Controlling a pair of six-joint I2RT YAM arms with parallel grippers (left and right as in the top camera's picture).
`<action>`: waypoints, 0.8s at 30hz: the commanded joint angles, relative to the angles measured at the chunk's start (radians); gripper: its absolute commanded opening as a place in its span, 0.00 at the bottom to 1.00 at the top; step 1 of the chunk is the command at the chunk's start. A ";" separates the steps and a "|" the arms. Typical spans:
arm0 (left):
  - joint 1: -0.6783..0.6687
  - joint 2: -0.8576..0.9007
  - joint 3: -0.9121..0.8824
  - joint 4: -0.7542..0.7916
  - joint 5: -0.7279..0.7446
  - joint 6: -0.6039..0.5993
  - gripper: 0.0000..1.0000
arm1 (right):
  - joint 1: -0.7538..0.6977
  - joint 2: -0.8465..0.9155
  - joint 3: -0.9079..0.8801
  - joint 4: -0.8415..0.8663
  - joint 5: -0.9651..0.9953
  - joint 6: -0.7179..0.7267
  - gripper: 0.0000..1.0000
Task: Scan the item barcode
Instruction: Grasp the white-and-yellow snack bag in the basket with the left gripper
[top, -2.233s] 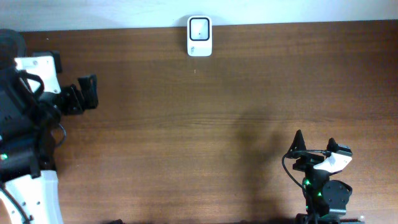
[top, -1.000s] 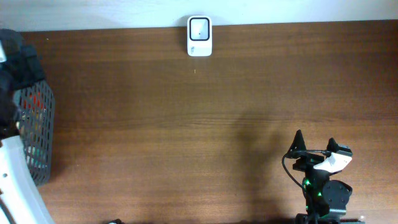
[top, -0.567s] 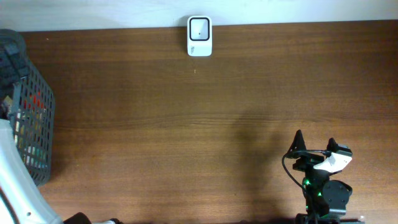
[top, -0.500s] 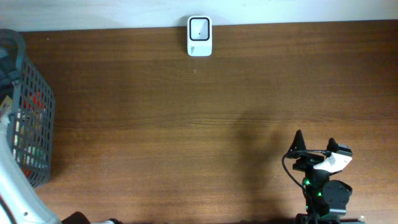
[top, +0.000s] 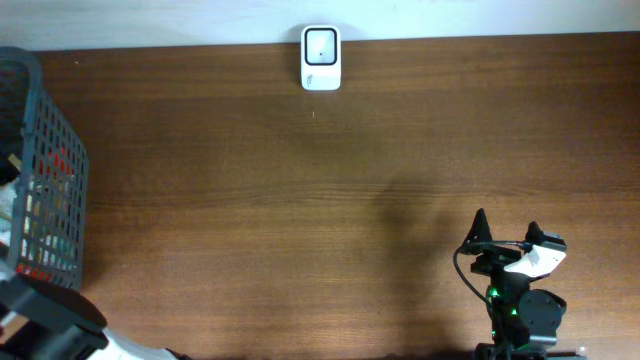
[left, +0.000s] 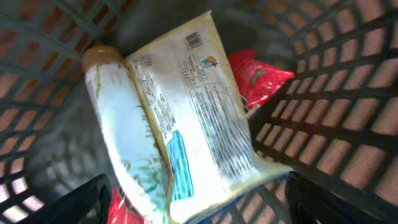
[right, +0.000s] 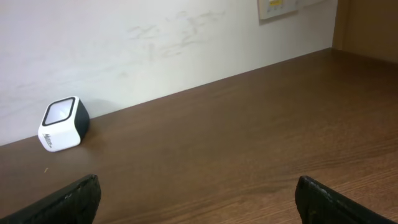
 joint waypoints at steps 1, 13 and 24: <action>-0.013 0.102 -0.028 0.037 0.027 0.010 0.87 | 0.006 -0.005 -0.005 -0.007 0.006 0.007 0.99; -0.012 0.286 -0.028 0.145 0.111 0.039 0.18 | 0.006 -0.005 -0.005 -0.007 0.006 0.007 0.99; -0.012 0.118 0.060 0.149 0.109 -0.004 0.00 | 0.006 -0.005 -0.005 -0.007 0.006 0.007 0.99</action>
